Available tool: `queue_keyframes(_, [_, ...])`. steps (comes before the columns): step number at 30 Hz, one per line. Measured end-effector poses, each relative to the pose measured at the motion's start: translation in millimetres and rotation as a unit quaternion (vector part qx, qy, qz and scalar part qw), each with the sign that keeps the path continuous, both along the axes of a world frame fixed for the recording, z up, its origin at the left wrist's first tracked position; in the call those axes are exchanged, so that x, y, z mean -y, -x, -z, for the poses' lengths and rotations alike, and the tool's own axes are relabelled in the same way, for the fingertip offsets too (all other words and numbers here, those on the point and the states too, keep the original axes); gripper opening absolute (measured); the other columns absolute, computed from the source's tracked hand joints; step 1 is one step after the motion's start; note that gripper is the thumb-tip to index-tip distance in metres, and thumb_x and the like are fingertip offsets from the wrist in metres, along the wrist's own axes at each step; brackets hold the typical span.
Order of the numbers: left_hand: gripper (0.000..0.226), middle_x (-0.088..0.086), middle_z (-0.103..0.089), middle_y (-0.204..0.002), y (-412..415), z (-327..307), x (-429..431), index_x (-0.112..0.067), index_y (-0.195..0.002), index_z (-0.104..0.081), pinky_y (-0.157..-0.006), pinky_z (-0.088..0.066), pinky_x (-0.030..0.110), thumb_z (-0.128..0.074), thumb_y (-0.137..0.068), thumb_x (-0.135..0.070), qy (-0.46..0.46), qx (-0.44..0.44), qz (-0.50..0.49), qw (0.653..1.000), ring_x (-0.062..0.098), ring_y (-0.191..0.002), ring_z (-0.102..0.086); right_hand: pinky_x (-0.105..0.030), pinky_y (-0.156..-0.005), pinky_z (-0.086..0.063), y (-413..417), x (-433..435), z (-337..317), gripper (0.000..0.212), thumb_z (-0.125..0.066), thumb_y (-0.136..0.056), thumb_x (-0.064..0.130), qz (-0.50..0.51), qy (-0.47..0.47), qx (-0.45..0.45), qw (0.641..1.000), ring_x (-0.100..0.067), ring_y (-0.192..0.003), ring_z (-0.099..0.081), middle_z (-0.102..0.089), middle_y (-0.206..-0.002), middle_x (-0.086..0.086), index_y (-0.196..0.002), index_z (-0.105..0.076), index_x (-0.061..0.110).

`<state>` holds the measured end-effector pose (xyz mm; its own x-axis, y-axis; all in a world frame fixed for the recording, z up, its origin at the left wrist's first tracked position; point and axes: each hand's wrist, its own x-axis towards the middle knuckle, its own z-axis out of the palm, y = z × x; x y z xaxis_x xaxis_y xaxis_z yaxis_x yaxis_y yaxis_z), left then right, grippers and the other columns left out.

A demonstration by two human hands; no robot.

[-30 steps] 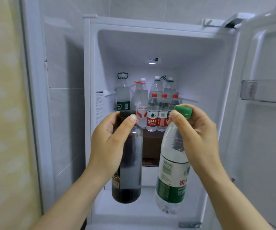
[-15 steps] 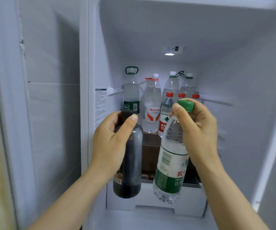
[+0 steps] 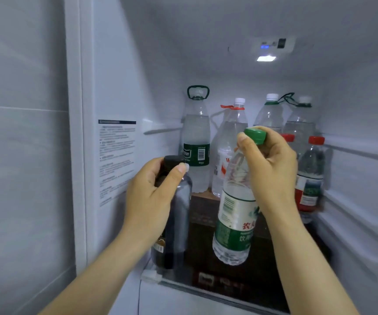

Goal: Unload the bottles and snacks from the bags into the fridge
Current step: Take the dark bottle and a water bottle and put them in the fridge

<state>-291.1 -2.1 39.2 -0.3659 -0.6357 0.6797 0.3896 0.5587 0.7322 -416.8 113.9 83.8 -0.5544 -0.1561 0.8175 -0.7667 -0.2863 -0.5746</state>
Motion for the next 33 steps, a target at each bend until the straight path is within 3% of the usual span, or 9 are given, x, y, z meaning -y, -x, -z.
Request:
queue_keyframes(5, [0.013,-0.027,-0.068,-0.087,23.0,18.2,16.2,-0.038,-0.086,-0.062,-0.069,-0.045,0.005,-0.061,-0.089,-0.026,-0.012,0.022,-0.036,0.999,-0.01,-0.082,-0.062,-0.018,-0.07,-0.05,31.2,22.7,5.9,0.005,-0.064,-0.089,0.023,-0.001,-0.01,0.007,1.0,-0.003,-0.076,-0.061,-0.066,-0.082,0.007,-0.093,-0.065,0.02])
queue_keyframes(12, [0.012,-0.024,-0.067,-0.088,45.0,43.7,33.3,-0.038,-0.088,-0.063,-0.071,-0.042,0.003,-0.06,-0.089,-0.026,-0.016,0.054,-0.05,0.997,-0.009,-0.086,-0.06,-0.034,-0.077,-0.058,56.0,46.2,-0.7,0.011,-0.063,-0.089,0.026,-0.002,-0.015,0.046,0.999,-0.018,-0.082,-0.067,-0.069,-0.084,-0.001,-0.092,-0.067,0.016])
queue_keyframes(16, [0.01,-0.022,-0.067,-0.09,57.7,59.1,40.8,-0.037,-0.092,-0.063,-0.073,-0.043,0.008,-0.058,-0.089,-0.029,-0.035,0.071,-0.058,0.995,-0.009,-0.088,-0.059,-0.034,-0.08,-0.057,65.6,53.9,-7.7,0.01,-0.063,-0.09,0.026,0.012,-0.022,0.019,1.0,-0.017,-0.084,-0.066,-0.068,-0.087,0.001,-0.094,-0.065,0.017])
queue_keyframes(20, [0.013,-0.025,-0.063,-0.091,63.9,72.8,42.3,-0.045,-0.088,-0.057,-0.072,-0.04,0.004,-0.056,-0.089,-0.032,-0.013,0.095,-0.077,0.992,-0.011,-0.092,-0.055,-0.041,-0.081,-0.056,77.9,58.6,-1.1,0.009,-0.064,-0.089,0.027,0.032,-0.03,0.021,0.999,-0.021,-0.085,-0.066,-0.068,-0.088,-0.004,-0.094,-0.065,0.018])
queue_keyframes(22, [0.014,-0.022,-0.061,-0.097,64.9,77.1,44.2,-0.045,-0.093,-0.055,-0.075,-0.039,0.007,-0.055,-0.09,-0.032,0.009,0.109,-0.09,0.99,-0.01,-0.095,-0.053,-0.041,-0.082,-0.056,83.6,59.0,1.4,0.012,-0.064,-0.089,0.029,0.041,-0.024,0.032,0.998,-0.02,-0.086,-0.066,-0.068,-0.089,-0.003,-0.095,-0.065,0.019])
queue_keyframes(25, [0.024,-0.023,-0.055,-0.096,64.1,85.1,44.7,-0.044,-0.095,-0.05,-0.078,-0.034,-0.002,-0.057,-0.09,-0.022,0.068,0.127,-0.1,0.984,-0.018,-0.096,-0.047,-0.036,-0.082,-0.056,89.7,61.4,2.3,0.017,-0.063,-0.09,0.033,0.044,-0.042,0.033,0.998,-0.016,-0.087,-0.065,-0.068,-0.091,-0.001,-0.099,-0.064,0.018])
queue_keyframes(29, [0.018,-0.013,-0.056,-0.102,63.3,103.2,46.1,-0.028,-0.107,-0.055,-0.081,-0.033,-0.002,-0.054,-0.091,-0.02,0.086,0.141,-0.101,0.981,-0.014,-0.1,-0.046,-0.018,-0.078,-0.051,92.3,64.0,7.6,0.022,-0.062,-0.09,0.033,0.05,-0.055,0.029,0.997,0.0,-0.085,-0.061,-0.065,-0.092,0.01,-0.106,-0.063,0.018])
queue_keyframes(33, [0.018,-0.013,-0.054,-0.104,64.4,110.9,49.0,-0.028,-0.11,-0.053,-0.082,-0.033,-0.002,-0.051,-0.092,-0.025,0.083,0.142,-0.101,0.981,-0.013,-0.102,-0.045,-0.025,-0.085,-0.053,88.3,63.0,18.8,0.027,-0.065,-0.088,0.031,0.042,-0.061,0.029,0.997,0.001,-0.092,-0.062,-0.066,-0.099,0.013,-0.112,-0.061,0.022])
